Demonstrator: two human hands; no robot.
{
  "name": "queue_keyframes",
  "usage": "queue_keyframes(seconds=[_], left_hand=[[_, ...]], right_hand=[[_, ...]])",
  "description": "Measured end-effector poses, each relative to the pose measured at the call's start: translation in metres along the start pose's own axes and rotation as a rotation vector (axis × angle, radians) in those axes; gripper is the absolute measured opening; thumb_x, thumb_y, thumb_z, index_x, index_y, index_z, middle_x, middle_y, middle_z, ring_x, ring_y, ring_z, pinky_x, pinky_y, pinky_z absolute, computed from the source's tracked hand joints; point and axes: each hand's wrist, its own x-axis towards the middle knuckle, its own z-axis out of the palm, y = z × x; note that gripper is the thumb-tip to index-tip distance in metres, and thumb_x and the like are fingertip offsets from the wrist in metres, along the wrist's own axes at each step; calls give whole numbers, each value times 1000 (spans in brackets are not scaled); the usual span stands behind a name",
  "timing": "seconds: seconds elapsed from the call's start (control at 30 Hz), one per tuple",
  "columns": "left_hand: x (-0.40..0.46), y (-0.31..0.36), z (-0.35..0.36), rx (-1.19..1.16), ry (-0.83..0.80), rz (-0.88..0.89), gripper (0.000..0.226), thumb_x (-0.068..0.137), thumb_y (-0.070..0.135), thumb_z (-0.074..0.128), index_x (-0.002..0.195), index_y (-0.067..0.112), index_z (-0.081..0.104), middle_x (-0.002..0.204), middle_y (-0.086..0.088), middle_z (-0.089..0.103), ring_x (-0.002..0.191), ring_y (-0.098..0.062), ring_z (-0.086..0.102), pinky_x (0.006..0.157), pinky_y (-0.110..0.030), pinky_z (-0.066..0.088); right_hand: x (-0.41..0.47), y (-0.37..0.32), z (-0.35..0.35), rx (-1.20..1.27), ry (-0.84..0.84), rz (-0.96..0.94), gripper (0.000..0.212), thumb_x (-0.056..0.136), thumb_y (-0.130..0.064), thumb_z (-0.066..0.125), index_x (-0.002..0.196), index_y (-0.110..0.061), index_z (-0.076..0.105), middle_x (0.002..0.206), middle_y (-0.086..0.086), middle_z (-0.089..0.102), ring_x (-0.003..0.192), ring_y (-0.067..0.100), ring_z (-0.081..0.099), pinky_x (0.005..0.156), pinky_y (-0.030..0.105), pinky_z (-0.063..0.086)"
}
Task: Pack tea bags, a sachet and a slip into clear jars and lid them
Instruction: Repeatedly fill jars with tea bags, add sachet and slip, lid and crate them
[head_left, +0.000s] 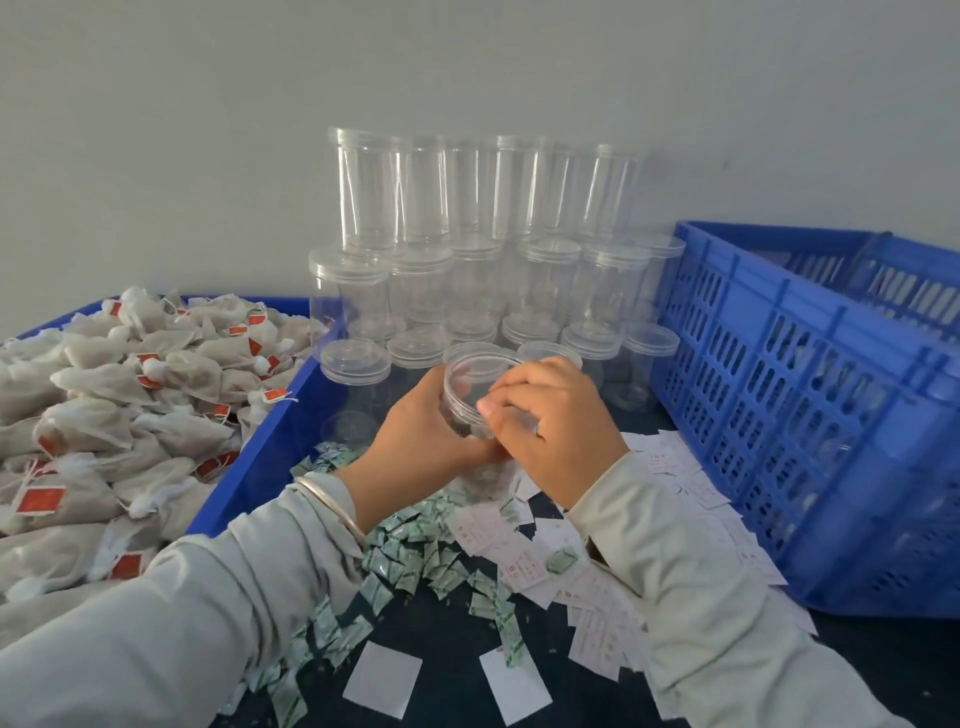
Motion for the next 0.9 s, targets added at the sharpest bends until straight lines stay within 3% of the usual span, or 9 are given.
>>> queue_keyframes(seconds=[0.07, 0.27, 0.33, 0.4, 0.53, 0.6, 0.67, 0.73, 0.9], left_hand=[[9, 16, 2, -58, 21, 20, 52, 53, 44, 77, 99, 43, 52, 89, 28, 66, 80, 11, 61, 69, -11, 50], [52, 118, 29, -141, 62, 246, 49, 66, 25, 75, 106, 27, 47, 63, 19, 60, 57, 17, 54, 48, -1, 37], [64, 157, 45, -199, 14, 306, 50, 60, 31, 74, 103, 30, 47, 63, 25, 63, 55, 11, 56, 49, -4, 41], [78, 192, 66, -214, 21, 368, 44, 56, 42, 72, 93, 34, 49, 70, 16, 64, 57, 9, 56, 51, -6, 42], [110, 243, 117, -136, 42, 451, 45, 51, 61, 66, 87, 42, 46, 84, 7, 54, 82, -8, 56, 68, -17, 45], [124, 259, 142, -119, 6, 453, 49, 59, 53, 76, 99, 34, 54, 91, 6, 58, 88, -11, 58, 77, -21, 48], [139, 267, 166, -124, -6, 450, 39, 65, 40, 81, 88, 29, 52, 88, 18, 53, 76, 5, 54, 64, -3, 41], [151, 266, 190, -102, -31, 423, 43, 64, 37, 82, 85, 29, 45, 81, 23, 47, 68, 11, 47, 53, 1, 35], [171, 244, 244, 183, -186, 319, 54, 65, 49, 78, 97, 12, 55, 91, 2, 58, 83, -12, 56, 68, -25, 44]], right_hand=[[8, -4, -21, -49, 17, -42, 29, 79, -31, 61, 87, -8, 76, 88, 5, 68, 92, 26, 57, 85, 48, 43], [39, 2, -129, -223, 130, -57, 13, 83, -17, 68, 86, -5, 74, 90, 9, 64, 95, 29, 53, 87, 34, 36], [47, 8, -168, -288, 173, -36, 12, 84, -17, 69, 87, -6, 75, 93, 9, 61, 99, 26, 52, 84, 24, 31], [53, 17, -208, -364, 205, -18, 14, 83, -18, 70, 89, -7, 76, 96, 12, 60, 101, 26, 52, 82, 18, 27], [58, 42, -276, -511, 230, 27, 18, 84, -21, 70, 96, -9, 75, 91, 8, 51, 96, 24, 49, 77, 16, 24], [59, 59, -299, -584, 178, 68, 19, 85, -21, 68, 98, -9, 75, 90, 9, 51, 93, 23, 48, 74, 18, 24], [62, 78, -316, -661, 72, 123, 19, 87, -22, 65, 100, -10, 74, 97, 13, 60, 98, 27, 54, 77, 23, 31], [65, 99, -324, -730, -74, 203, 20, 90, -24, 61, 102, -13, 73, 104, 10, 65, 102, 26, 57, 83, 25, 36], [74, 153, -312, -850, -475, 364, 19, 90, -21, 58, 104, -21, 72, 105, 4, 67, 100, 25, 60, 87, 28, 45]])
